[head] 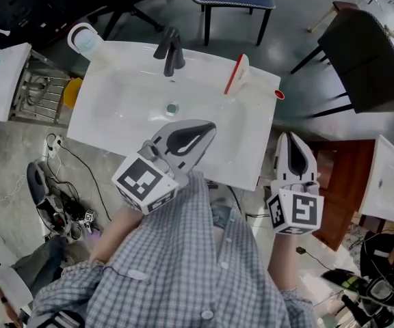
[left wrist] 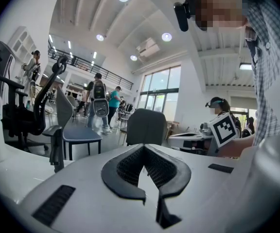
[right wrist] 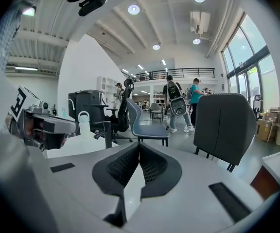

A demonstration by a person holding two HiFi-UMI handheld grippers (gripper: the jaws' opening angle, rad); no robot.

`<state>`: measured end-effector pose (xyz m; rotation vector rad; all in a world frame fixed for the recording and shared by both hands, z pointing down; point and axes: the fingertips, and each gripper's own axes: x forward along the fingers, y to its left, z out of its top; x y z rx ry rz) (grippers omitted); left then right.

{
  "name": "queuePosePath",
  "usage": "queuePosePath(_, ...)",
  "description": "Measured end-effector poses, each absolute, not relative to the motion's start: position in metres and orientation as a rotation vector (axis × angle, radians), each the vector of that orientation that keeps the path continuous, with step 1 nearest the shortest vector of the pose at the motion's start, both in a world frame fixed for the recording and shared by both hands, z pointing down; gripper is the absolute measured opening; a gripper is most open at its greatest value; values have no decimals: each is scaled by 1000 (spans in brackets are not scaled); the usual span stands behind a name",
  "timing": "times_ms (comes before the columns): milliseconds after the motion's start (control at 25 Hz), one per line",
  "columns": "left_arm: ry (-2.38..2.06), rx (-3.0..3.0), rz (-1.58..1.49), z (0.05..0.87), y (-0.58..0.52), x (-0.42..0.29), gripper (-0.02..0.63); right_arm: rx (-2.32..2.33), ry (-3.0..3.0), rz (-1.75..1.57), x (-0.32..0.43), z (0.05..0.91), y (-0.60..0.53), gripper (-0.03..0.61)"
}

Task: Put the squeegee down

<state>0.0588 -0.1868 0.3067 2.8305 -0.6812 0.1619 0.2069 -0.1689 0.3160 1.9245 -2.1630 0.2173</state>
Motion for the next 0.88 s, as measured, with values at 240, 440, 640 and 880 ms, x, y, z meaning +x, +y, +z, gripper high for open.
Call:
queuePosePath(240, -683, 2828, 167, 307, -185, 59, 6, 1906, -2170, 187, 202, 315, -169, 9)
queuePosePath(440, -684, 2833, 167, 308, -185, 60, 6, 1900, -2173, 174, 199, 313, -170, 9)
queuePosePath(640, -686, 2833, 168, 308, -184, 61, 6, 1894, -2177, 173, 198, 314, -170, 9)
queuePosePath(880, -681, 2831, 170, 309, -185, 61, 6, 1898, -2170, 188, 199, 314, -171, 9)
